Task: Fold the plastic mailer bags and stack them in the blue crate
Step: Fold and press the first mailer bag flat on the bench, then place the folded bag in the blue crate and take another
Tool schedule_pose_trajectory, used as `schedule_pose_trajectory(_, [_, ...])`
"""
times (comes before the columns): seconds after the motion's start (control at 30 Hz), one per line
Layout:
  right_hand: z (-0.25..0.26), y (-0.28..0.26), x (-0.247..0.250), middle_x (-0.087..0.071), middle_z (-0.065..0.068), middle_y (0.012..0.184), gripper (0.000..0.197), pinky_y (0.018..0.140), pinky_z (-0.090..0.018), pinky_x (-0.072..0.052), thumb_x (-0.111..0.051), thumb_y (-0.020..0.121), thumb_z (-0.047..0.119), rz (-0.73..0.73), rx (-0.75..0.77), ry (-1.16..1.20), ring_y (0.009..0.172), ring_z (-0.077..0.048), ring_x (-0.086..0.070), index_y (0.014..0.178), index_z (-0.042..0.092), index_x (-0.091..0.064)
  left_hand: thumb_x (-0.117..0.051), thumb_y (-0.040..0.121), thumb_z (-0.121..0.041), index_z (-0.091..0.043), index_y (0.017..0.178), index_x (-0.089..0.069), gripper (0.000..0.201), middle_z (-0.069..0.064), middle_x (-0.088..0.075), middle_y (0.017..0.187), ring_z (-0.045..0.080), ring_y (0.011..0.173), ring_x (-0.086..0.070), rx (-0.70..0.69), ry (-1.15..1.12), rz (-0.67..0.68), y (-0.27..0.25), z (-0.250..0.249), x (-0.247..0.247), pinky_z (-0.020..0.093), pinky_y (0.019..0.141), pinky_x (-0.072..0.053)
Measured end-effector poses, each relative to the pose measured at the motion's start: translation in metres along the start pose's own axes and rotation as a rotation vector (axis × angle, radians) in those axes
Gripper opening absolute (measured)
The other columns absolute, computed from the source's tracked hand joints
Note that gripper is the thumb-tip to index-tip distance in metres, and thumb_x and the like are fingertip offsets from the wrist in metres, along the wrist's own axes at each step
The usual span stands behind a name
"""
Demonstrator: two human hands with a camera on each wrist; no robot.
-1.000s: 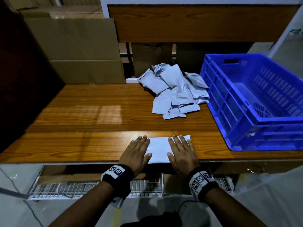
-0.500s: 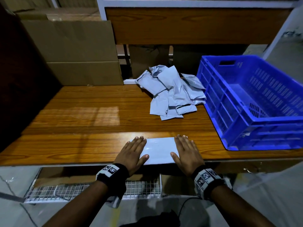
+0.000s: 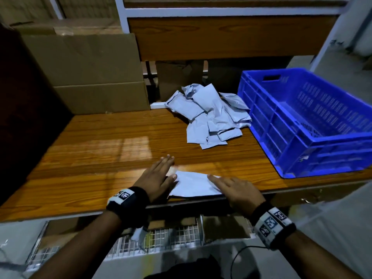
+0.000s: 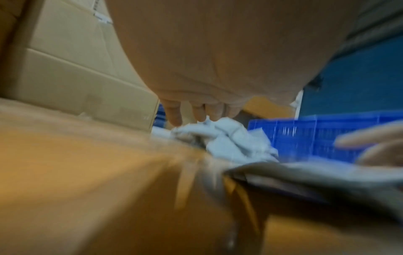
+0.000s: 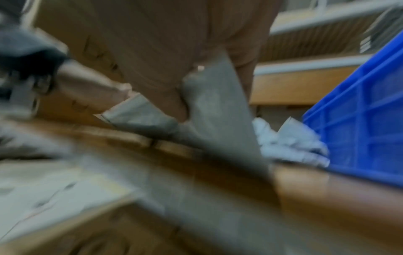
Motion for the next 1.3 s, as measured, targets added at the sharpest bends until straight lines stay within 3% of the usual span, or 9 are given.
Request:
schedule_pose_trajectory(0.07, [0.001, -0.002, 0.037, -0.051, 0.001, 0.140, 0.090, 0.052, -0.031, -0.040, -0.056, 0.091, 0.011, -0.031, -0.065, 0.088, 0.077, -0.020, -0.061, 0.152, 0.041, 0.003, -0.008, 0.086, -0.071, -0.030, 0.154, -0.001, 0.080, -0.009, 0.002, 0.160, 0.005, 0.144, 0.004, -0.014, -0.043, -0.016, 0.010, 0.002, 0.018, 0.036, 0.116, -0.012])
schedule_pose_trajectory(0.17, [-0.004, -0.003, 0.081, -0.054, 0.005, 0.131, 0.080, 0.064, -0.014, -0.040, -0.053, 0.089, 0.001, -0.144, -0.067, 0.386, 0.080, 0.005, -0.055, 0.151, 0.042, -0.023, -0.008, 0.086, -0.074, -0.032, 0.153, 0.002, 0.080, -0.010, 0.004, 0.160, 0.009, 0.146, 0.003, -0.081, -0.065, -0.025, 0.028, -0.002, 0.042, 0.037, 0.117, -0.011])
schedule_pose_trajectory(0.27, [-0.029, 0.003, 0.108, -0.061, -0.005, 0.131, 0.059, 0.092, -0.016, -0.038, -0.055, 0.084, -0.005, -0.228, -0.093, 0.429, 0.115, -0.015, -0.059, 0.136, 0.023, -0.056, -0.007, 0.087, -0.073, -0.035, 0.152, 0.003, 0.076, -0.009, -0.001, 0.161, 0.011, 0.147, -0.002, -0.185, -0.070, -0.043, 0.053, -0.018, 0.066, 0.046, 0.117, -0.014])
schedule_pose_trajectory(0.4, [-0.080, 0.007, 0.164, -0.068, -0.014, 0.119, 0.054, 0.077, 0.000, -0.030, -0.054, 0.087, -0.003, -0.250, -0.270, 0.369, 0.099, -0.016, -0.060, 0.138, 0.015, -0.053, -0.011, 0.091, -0.068, -0.032, 0.153, -0.006, 0.072, -0.005, -0.015, 0.160, 0.014, 0.146, -0.014, -0.316, -0.120, -0.194, 0.095, -0.062, 0.108, 0.050, 0.115, -0.022])
schedule_pose_trajectory(0.6, [-0.182, 0.009, 0.247, -0.068, -0.014, 0.093, 0.052, 0.058, -0.028, -0.044, -0.053, 0.085, 0.002, -0.210, -0.411, 0.407, 0.057, -0.012, -0.053, 0.122, 0.035, -0.038, -0.015, 0.095, -0.063, -0.027, 0.154, -0.007, 0.070, -0.004, -0.013, 0.161, 0.013, 0.146, -0.010, -0.386, -0.115, -0.263, 0.163, -0.118, 0.138, 0.037, 0.117, -0.014])
schedule_pose_trajectory(0.73, [-0.270, 0.027, 0.272, -0.059, 0.016, 0.101, 0.057, 0.049, -0.011, -0.037, -0.048, 0.085, -0.006, -0.130, -0.409, 0.377, 0.063, 0.009, -0.055, 0.122, 0.037, -0.042, -0.010, 0.087, -0.072, -0.033, 0.153, -0.004, 0.078, -0.002, -0.007, 0.162, 0.015, 0.147, -0.008, -0.357, -0.065, -0.222, 0.221, -0.153, 0.123, 0.041, 0.117, -0.014])
schedule_pose_trajectory(1.03, [-0.443, 0.091, 0.205, -0.061, -0.013, 0.087, 0.038, 0.066, -0.041, -0.047, -0.044, 0.075, -0.003, 0.052, -0.429, 0.285, 0.079, -0.036, -0.059, 0.081, 0.035, -0.050, -0.009, 0.086, -0.074, -0.038, 0.151, -0.004, 0.075, -0.001, -0.013, 0.161, 0.016, 0.148, -0.008, -0.280, -0.072, -0.182, 0.319, -0.193, 0.065, 0.041, 0.116, -0.020])
schedule_pose_trajectory(1.17, [-0.485, 0.116, 0.140, -0.063, -0.010, 0.126, 0.039, 0.098, -0.034, -0.045, -0.058, 0.084, 0.009, 0.183, -0.483, 0.109, 0.114, -0.028, -0.059, 0.121, 0.020, -0.063, -0.004, 0.082, -0.080, -0.044, 0.149, 0.005, 0.076, 0.003, -0.007, 0.162, 0.017, 0.148, -0.006, -0.199, -0.044, -0.130, 0.342, -0.190, 0.042, 0.040, 0.117, -0.016])
schedule_pose_trajectory(1.3, [-0.508, 0.135, 0.092, -0.054, -0.017, 0.136, 0.055, 0.100, -0.034, -0.043, -0.068, 0.087, 0.027, 0.327, -0.532, -0.011, 0.125, -0.032, -0.052, 0.135, 0.007, -0.049, -0.006, 0.079, -0.083, -0.053, 0.141, 0.015, 0.072, 0.004, -0.002, 0.162, 0.017, 0.148, -0.006, -0.146, -0.051, -0.082, 0.349, -0.190, 0.030, 0.037, 0.118, -0.014])
Point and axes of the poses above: each hand's wrist, its own y-axis towards the middle knuckle, its own x-axis out of the back of the hand, z = x × y, the point moved 3 cm from there along y, towards the middle knuckle
